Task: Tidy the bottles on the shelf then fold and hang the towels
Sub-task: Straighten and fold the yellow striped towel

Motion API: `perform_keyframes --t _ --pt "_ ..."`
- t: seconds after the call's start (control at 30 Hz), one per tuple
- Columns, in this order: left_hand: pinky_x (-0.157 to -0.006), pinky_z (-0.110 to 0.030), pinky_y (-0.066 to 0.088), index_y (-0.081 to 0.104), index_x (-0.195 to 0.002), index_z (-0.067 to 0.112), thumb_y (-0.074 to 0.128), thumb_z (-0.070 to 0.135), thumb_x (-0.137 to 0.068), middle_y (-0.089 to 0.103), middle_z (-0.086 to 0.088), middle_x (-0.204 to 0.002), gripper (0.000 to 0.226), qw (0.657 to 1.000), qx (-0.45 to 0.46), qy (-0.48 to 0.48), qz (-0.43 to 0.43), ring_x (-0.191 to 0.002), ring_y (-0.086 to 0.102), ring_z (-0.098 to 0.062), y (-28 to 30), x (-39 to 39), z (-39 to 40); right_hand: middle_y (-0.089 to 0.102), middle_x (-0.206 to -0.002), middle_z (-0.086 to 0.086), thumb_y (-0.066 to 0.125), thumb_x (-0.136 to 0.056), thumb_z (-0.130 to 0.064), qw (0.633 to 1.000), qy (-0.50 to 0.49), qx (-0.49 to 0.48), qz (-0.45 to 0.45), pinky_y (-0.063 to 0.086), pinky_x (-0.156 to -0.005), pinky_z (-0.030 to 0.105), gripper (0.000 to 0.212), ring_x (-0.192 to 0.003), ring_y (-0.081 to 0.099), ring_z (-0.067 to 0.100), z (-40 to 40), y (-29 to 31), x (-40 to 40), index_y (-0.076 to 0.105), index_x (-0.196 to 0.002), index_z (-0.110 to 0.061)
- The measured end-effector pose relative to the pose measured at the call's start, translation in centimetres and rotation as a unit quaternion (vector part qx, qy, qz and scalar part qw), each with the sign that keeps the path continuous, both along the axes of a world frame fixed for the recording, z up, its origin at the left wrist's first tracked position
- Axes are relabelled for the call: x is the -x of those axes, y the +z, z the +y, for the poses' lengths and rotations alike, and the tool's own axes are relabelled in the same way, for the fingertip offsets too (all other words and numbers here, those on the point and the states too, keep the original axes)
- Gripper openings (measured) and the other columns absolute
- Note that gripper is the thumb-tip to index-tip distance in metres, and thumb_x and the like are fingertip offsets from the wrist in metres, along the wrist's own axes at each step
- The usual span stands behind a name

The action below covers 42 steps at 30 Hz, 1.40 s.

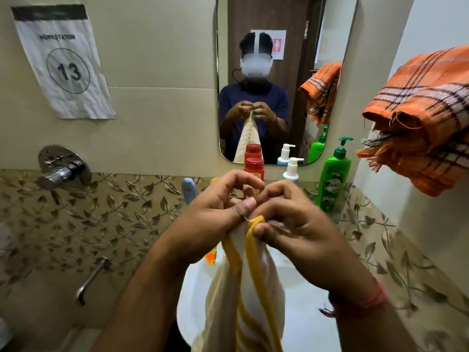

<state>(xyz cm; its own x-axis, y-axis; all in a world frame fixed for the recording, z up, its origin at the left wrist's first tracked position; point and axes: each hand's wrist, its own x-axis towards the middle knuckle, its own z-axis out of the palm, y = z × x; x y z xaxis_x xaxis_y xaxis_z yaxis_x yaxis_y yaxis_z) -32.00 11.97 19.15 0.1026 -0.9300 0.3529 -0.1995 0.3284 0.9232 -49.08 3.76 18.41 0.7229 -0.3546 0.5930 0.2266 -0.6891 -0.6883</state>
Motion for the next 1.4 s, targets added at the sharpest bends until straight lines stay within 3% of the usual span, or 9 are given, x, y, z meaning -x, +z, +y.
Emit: perform_keyframes --t 0.17,0.37,0.6,0.7,0.87,1.03,1.23,1.33,1.4 --pt "-0.088 -0.042 0.054 0.062 -0.118 0.022 0.056 0.002 -0.091 0.062 -0.007 -0.117 0.034 1.0 0.017 -0.022 0.013 -0.105 0.065 -0.026 -0.5 -0.7 0.5 0.056 -0.117 0.0 0.071 -0.083 -0.034 0.988 0.038 -0.149 0.014 0.049 -0.102 0.048 0.012 -0.122 0.057 0.018 -0.4 -1.7 -1.6 0.074 -0.088 -0.023" --pt "-0.078 -0.032 0.057 0.067 -0.108 0.025 0.07 -0.005 -0.086 0.067 0.0 -0.097 0.037 0.996 0.026 0.081 0.009 -0.09 0.066 -0.016 -1.4 -1.4 1.2 0.069 -0.086 0.006 0.071 -0.084 -0.035 0.992 -0.035 -0.121 0.018 0.05 -0.08 0.06 0.013 -0.087 0.063 0.033 -0.4 -1.9 -2.1 0.073 -0.087 -0.022" --pt "-0.078 -0.041 0.058 0.071 -0.095 0.013 0.075 0.013 -0.067 0.075 -0.008 -0.088 0.028 0.944 0.02 0.174 0.279 -0.091 0.072 -0.027 -3.6 0.3 0.2 0.057 -0.098 -0.01 0.07 -0.086 -0.034 0.984 -0.171 -0.02 -0.036 0.049 -0.079 0.021 0.011 -0.098 0.059 0.008 0.5 -2.1 -3.0 0.071 -0.086 -0.023" --pt "-0.08 -0.043 0.059 0.073 -0.089 0.015 0.076 0.02 -0.066 0.074 -0.005 -0.079 0.024 0.944 0.028 0.224 0.24 -0.085 0.071 -0.025 -3.8 0.9 0.3 0.059 -0.091 -0.014 0.064 -0.088 -0.03 0.978 -0.191 -0.013 -0.08 0.05 -0.074 0.017 0.008 -0.09 0.061 0.008 1.1 -1.8 -2.7 0.068 -0.089 -0.022" --pt "-0.075 -0.035 0.06 0.078 -0.087 0.02 0.071 0.02 -0.075 0.077 -0.011 -0.094 0.014 0.955 0.028 0.173 0.238 -0.093 0.074 -0.029 -3.8 2.0 0.4 0.064 -0.074 -0.005 0.07 -0.086 -0.035 0.982 -0.182 -0.04 -0.029 0.057 -0.061 0.038 0.015 -0.07 0.065 0.013 1.4 -1.7 -2.9 0.062 -0.082 -0.022" --pt "-0.085 -0.039 0.06 0.079 -0.093 0.014 0.067 0.018 -0.084 0.075 -0.017 -0.1 0.015 0.947 0.038 0.123 0.295 -0.099 0.072 -0.032 -3.8 2.6 0.3 0.055 -0.062 -0.004 0.076 -0.083 -0.027 0.965 -0.258 0.01 -0.044 0.044 -0.048 0.022 0.025 -0.057 0.054 0.011 1.3 -2.1 -3.1 0.053 -0.074 -0.021" --pt "-0.07 -0.03 0.058 0.074 -0.08 0.016 0.068 0.006 -0.08 0.072 -0.006 -0.081 0.012 0.952 0.049 0.153 0.26 -0.081 0.07 -0.019 -3.5 2.9 0.3 0.049 -0.065 -0.009 0.072 -0.085 -0.018 0.957 -0.279 0.072 -0.008 0.035 -0.052 0.012 0.025 -0.061 0.049 0.007 1.3 -2.8 -3.6 0.049 -0.076 -0.024" --pt "-0.076 -0.038 0.058 0.074 -0.078 0.018 0.067 0.016 -0.079 0.07 -0.007 -0.082 0.006 0.945 0.05 0.171 0.275 -0.084 0.068 -0.024 -3.4 2.5 0.2 0.058 -0.076 -0.006 0.071 -0.088 -0.026 0.981 -0.195 -0.016 0.002 0.044 -0.058 0.013 0.018 -0.07 0.058 0.009 1.3 -3.1 -3.4 0.054 -0.091 -0.027" --pt "-0.082 -0.044 0.056 0.074 -0.081 0.021 0.067 0.023 -0.077 0.071 -0.005 -0.084 0.007 0.949 0.059 0.189 0.245 -0.089 0.067 -0.025 -3.2 1.8 0.4 0.066 -0.092 0.0 0.069 -0.088 -0.037 0.985 -0.109 -0.121 0.047 0.057 -0.073 0.032 0.025 -0.085 0.065 0.014 0.8 -3.3 -3.0 0.057 -0.11 -0.033"
